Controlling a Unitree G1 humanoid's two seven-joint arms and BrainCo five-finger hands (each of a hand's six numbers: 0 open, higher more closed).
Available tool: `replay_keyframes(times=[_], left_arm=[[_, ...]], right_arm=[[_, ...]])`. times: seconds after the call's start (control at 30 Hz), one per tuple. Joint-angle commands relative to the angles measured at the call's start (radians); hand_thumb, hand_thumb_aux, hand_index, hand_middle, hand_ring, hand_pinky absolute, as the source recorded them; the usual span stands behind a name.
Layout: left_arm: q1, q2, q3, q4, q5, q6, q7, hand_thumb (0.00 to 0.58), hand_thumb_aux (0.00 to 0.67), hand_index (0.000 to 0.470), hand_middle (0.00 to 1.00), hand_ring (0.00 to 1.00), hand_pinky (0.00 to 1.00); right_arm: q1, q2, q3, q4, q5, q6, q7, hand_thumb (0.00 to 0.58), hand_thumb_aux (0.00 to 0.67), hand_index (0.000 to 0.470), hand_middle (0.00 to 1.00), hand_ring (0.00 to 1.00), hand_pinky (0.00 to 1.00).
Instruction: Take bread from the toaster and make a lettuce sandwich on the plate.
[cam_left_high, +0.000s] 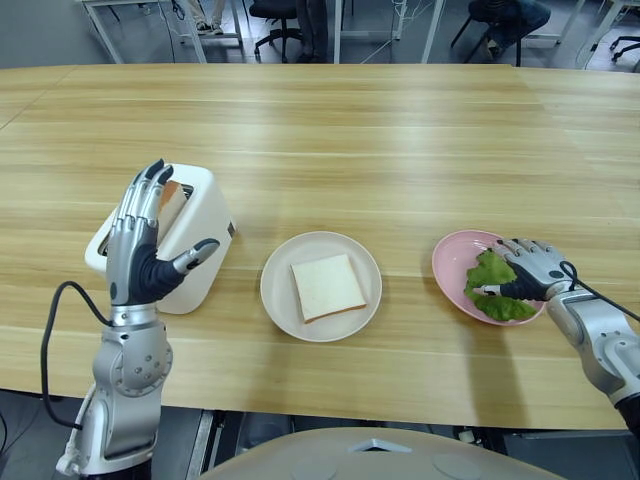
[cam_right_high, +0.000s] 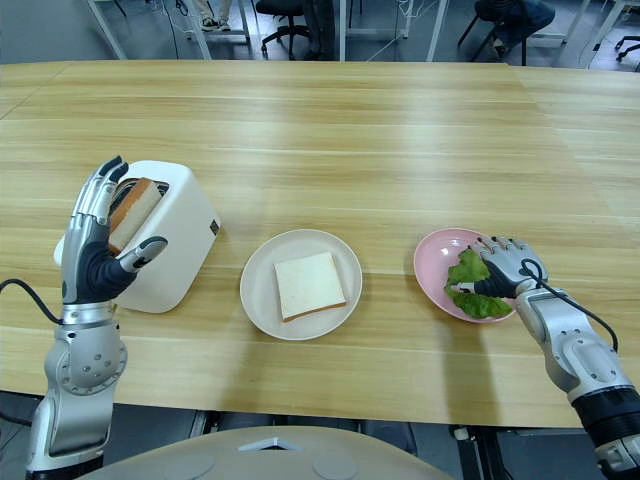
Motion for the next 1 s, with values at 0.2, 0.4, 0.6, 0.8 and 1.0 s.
replay_keyframes(times=[0.2,0.4,0.6,0.8,1.0], left_arm=[[0.056,-0.056,-0.075,0.013,-0.142,-0.026,-0.079,0.000,0.000,0.000,0.00,0.00,0.00],[0.072,-0.072,-0.084,0.000,-0.164,-0.038,-0.094,0.000,0.000,0.000,0.00,0.00,0.00],[0.079,-0.074,-0.072,-0.012,-0.164,-0.043,-0.100,0.000,0.000,0.000,0.00,0.00,0.00],[0.081,-0.071,-0.061,-0.018,-0.159,-0.043,-0.101,0.000,0.000,0.000,0.00,0.00,0.00],[0.078,-0.069,-0.057,-0.013,-0.148,-0.047,-0.100,0.000,0.000,0.000,0.00,0.00,0.00]], right_arm=[[0.026,-0.057,0.001,-0.028,-0.045,0.013,0.026,0.000,0.000,0.000,0.00,0.00,0.00],[0.065,-0.071,0.008,-0.041,-0.055,0.006,0.049,0.000,0.000,0.000,0.00,0.00,0.00],[0.084,-0.057,0.024,-0.029,-0.070,0.008,0.053,0.000,0.000,0.000,0.00,0.00,0.00],[0.065,-0.041,0.047,0.013,-0.072,0.006,0.054,0.579,0.646,0.444,0.00,0.00,0.00],[0.050,-0.027,0.047,0.037,-0.050,-0.004,0.052,0.580,0.670,0.460,0.00,0.00,0.00]])
